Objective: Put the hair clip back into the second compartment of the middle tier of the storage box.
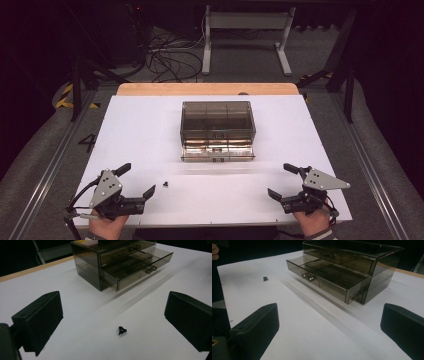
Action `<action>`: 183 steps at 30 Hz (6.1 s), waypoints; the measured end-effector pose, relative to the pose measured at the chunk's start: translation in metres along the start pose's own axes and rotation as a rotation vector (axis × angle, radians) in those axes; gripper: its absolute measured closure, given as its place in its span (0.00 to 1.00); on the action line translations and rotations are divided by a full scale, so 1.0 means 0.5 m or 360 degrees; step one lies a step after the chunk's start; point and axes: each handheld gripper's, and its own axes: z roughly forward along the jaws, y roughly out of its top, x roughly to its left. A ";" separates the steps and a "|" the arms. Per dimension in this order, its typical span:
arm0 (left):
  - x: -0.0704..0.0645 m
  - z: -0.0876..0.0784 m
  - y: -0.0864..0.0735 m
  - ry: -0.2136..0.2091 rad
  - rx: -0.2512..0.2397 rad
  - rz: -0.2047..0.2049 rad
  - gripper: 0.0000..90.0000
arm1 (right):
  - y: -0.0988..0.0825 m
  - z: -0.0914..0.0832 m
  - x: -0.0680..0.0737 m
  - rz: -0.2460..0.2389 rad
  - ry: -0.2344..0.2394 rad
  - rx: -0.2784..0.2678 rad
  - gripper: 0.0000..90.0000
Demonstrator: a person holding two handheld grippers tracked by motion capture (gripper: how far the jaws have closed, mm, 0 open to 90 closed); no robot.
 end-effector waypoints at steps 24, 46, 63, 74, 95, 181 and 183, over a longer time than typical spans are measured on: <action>-0.010 0.064 0.050 -0.0136 0.0046 0.0003 0.03 | -0.004 0.008 -0.001 0.0006 0.0031 0.0035 0.03; -0.010 0.121 0.062 -0.0256 0.0152 -0.0054 0.04 | -0.005 0.009 -0.002 0.0006 0.0047 0.0042 0.03; -0.001 0.127 0.057 -0.0396 0.0262 -0.0046 0.23 | -0.005 0.011 -0.001 0.0004 0.0071 0.0038 0.03; 0.008 0.141 0.041 -0.0402 0.0464 -0.0039 0.35 | -0.006 0.012 -0.001 -0.0002 0.0079 0.0038 0.03; 0.008 0.170 0.021 -0.0341 0.0763 -0.0006 0.48 | -0.006 0.014 0.000 -0.0004 0.0090 0.0048 0.03; 0.000 0.140 0.045 -0.0282 0.0560 0.0052 0.84 | -0.008 0.017 -0.001 -0.0007 0.0099 0.0060 0.03; 0.000 0.138 0.047 -0.0280 0.0553 0.0056 0.84 | -0.008 0.017 -0.001 -0.0006 0.0098 0.0060 0.03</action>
